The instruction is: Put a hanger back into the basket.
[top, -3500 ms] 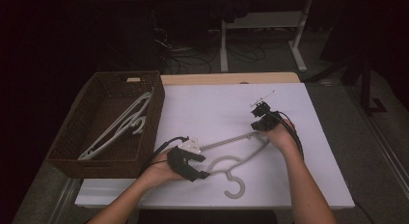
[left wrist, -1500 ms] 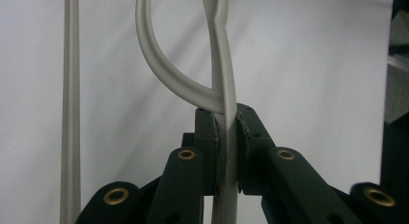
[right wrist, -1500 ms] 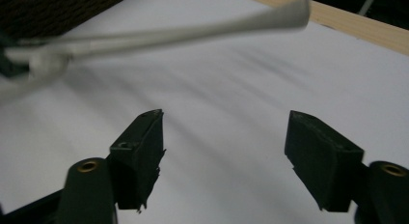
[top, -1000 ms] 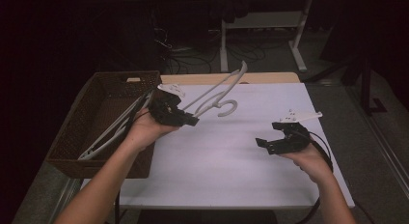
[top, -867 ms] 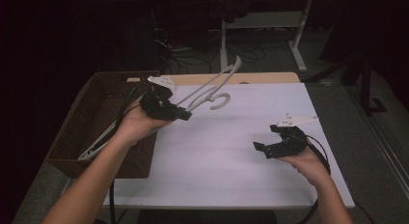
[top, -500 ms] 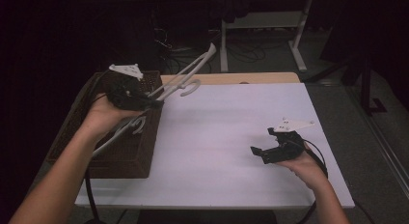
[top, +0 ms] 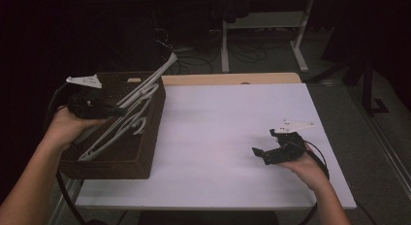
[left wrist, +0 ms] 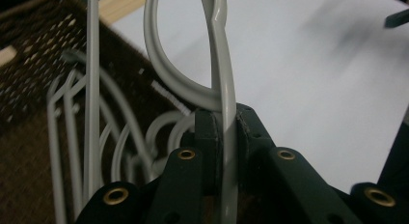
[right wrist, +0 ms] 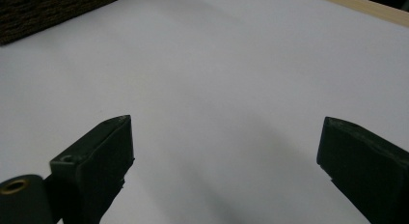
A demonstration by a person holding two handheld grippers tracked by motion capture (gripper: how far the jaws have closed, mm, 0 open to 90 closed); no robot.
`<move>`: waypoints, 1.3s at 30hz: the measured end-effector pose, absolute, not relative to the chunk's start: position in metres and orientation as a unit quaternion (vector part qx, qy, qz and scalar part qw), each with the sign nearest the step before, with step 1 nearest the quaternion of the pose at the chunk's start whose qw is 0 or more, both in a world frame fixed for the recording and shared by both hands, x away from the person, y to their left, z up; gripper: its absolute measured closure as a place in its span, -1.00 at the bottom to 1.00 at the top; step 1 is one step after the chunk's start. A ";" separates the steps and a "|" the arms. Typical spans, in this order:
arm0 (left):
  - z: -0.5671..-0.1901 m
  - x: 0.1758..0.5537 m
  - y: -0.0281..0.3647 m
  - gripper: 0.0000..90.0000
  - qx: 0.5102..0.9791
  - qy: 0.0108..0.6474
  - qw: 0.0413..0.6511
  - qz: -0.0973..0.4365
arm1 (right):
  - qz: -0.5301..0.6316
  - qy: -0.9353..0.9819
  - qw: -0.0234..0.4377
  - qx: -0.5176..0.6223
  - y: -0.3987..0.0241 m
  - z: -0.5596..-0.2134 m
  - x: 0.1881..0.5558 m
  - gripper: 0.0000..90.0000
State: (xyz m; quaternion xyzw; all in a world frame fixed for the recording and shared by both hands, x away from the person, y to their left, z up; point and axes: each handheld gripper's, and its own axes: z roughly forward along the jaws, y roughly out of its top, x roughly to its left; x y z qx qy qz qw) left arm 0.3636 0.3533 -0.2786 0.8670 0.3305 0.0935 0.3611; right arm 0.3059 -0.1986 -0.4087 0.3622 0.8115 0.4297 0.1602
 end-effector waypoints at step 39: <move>-0.341 0.360 0.403 -0.06 0.847 0.401 0.335 0.101 | 0.431 0.806 0.164 0.372 -0.205 -0.407 0.307 -0.88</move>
